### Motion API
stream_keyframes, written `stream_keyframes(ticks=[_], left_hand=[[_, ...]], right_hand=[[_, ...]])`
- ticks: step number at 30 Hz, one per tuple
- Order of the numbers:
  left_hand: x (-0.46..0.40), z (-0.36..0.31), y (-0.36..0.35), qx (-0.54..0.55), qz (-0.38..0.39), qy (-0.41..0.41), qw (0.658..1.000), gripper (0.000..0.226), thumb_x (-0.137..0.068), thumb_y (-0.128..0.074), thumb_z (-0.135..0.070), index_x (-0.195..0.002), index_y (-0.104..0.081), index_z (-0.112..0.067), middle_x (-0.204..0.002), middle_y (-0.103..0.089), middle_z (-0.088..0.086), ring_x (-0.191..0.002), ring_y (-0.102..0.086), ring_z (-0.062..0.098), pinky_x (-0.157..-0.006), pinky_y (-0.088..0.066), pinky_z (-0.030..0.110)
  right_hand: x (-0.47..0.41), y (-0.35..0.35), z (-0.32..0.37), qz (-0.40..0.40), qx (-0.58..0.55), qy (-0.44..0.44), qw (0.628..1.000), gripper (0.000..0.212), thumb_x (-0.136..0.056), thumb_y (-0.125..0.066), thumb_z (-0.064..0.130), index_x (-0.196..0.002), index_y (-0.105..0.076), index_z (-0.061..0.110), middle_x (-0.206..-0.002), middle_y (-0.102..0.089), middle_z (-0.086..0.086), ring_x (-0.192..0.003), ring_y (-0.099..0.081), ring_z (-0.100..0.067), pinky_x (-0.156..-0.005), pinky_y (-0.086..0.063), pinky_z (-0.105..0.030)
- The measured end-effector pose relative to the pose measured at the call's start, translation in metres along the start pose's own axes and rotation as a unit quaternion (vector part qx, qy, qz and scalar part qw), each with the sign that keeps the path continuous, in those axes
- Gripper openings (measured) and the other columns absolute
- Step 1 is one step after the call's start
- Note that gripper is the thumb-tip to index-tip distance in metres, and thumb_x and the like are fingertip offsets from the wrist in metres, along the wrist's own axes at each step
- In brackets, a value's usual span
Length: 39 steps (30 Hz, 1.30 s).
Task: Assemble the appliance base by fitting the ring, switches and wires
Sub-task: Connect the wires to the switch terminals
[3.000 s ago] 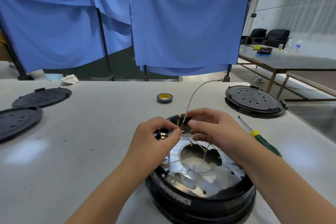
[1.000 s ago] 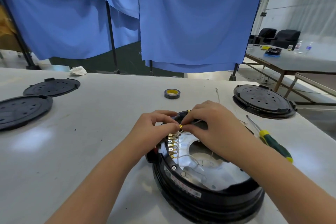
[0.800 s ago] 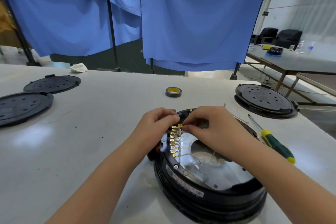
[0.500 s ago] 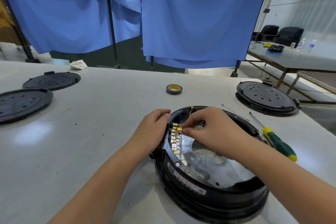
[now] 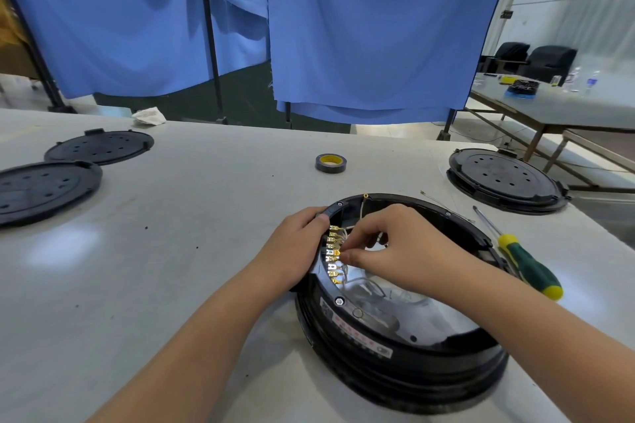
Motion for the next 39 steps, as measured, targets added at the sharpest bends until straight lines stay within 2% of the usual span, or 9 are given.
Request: stream_keyframes(ticks=[7, 10, 17, 23, 28, 33, 39], left_hand=[[0.0005, -0.0006, 0.0, -0.003, 0.002, -0.001, 1.0, 0.026, -0.097, -0.044, -0.015, -0.089, -0.068, -0.014, -0.079, -0.067, -0.003, -0.077, -0.059, 0.013, -0.076, -0.045, 0.033], [0.0009, -0.0012, 0.0001, -0.003, 0.004, 0.002, 1.0, 0.025, -0.097, -0.043, -0.015, -0.093, -0.067, -0.008, -0.086, -0.068, 0.008, -0.08, -0.058, 0.018, -0.081, -0.046, 0.039], [0.0012, -0.0018, -0.0002, -0.001, 0.005, 0.006, 1.0, 0.025, -0.097, -0.043, -0.013, -0.095, -0.066, -0.005, -0.087, -0.067, 0.012, -0.081, -0.058, 0.021, -0.079, -0.045, 0.038], [0.001, -0.0027, -0.0005, -0.005, 0.001, 0.01, 1.0, 0.025, -0.097, -0.043, -0.014, -0.097, -0.066, -0.003, -0.095, -0.067, 0.02, -0.082, -0.059, 0.023, -0.086, -0.046, 0.049], [0.0008, -0.0015, -0.0014, -0.003, -0.001, 0.007, 1.0, 0.025, -0.096, -0.042, -0.014, -0.095, -0.066, -0.005, -0.086, -0.067, 0.013, -0.08, -0.059, 0.022, -0.085, -0.047, 0.048], [0.0004, 0.0008, -0.0023, -0.014, 0.002, 0.01, 1.0, 0.027, -0.098, -0.041, -0.017, -0.1, -0.067, -0.012, -0.096, -0.07, 0.01, -0.097, -0.063, 0.027, -0.089, -0.045, 0.044], [-0.0009, 0.0013, -0.003, -0.012, 0.008, 0.02, 1.0, 0.027, -0.099, -0.039, -0.02, -0.101, -0.066, -0.02, -0.098, -0.069, 0.001, -0.099, -0.062, 0.021, -0.091, -0.044, 0.038]], right_hand=[[0.0006, -0.0017, 0.001, 0.007, -0.017, -0.009, 1.0, 0.011, -0.078, -0.072, 0.028, -0.067, -0.072, 0.031, -0.073, -0.068, 0.017, -0.073, -0.06, 0.004, -0.061, -0.038, -0.009], [0.0025, -0.0012, -0.0006, 0.006, -0.023, -0.016, 1.0, 0.016, -0.078, -0.071, 0.026, -0.064, -0.068, 0.032, -0.071, -0.067, 0.02, -0.069, -0.059, 0.005, -0.059, -0.039, -0.009], [0.0036, -0.0009, -0.0011, 0.002, -0.038, -0.023, 0.999, 0.019, -0.078, -0.072, 0.025, -0.062, -0.066, 0.033, -0.068, -0.066, 0.021, -0.064, -0.058, 0.006, -0.058, -0.04, -0.006], [0.0043, -0.0007, 0.0016, 0.007, -0.035, -0.031, 0.999, 0.015, -0.079, -0.072, 0.026, -0.065, -0.068, 0.03, -0.069, -0.067, 0.013, -0.069, -0.059, 0.002, -0.062, -0.042, -0.012], [0.0046, -0.0009, 0.0038, 0.005, -0.031, -0.027, 0.999, 0.015, -0.08, -0.072, 0.024, -0.066, -0.068, 0.03, -0.069, -0.067, 0.012, -0.07, -0.059, 0.003, -0.064, -0.045, -0.012], [0.0024, -0.0021, 0.005, 0.002, -0.019, -0.007, 1.0, 0.014, -0.081, -0.072, 0.022, -0.07, -0.069, 0.031, -0.073, -0.067, 0.015, -0.077, -0.057, 0.005, -0.07, -0.041, -0.009], [0.0022, -0.0033, 0.0075, -0.014, 0.012, 0.014, 1.0, 0.011, -0.081, -0.072, 0.022, -0.073, -0.07, 0.029, -0.074, -0.063, 0.018, -0.083, -0.055, 0.004, -0.072, -0.041, -0.009]])
Point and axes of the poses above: each hand's wrist, its own x-axis away from the middle knuckle, its own y-axis out of the back of the hand, z = x × y, the point moved 1 cm from there along -x, towards the middle knuckle
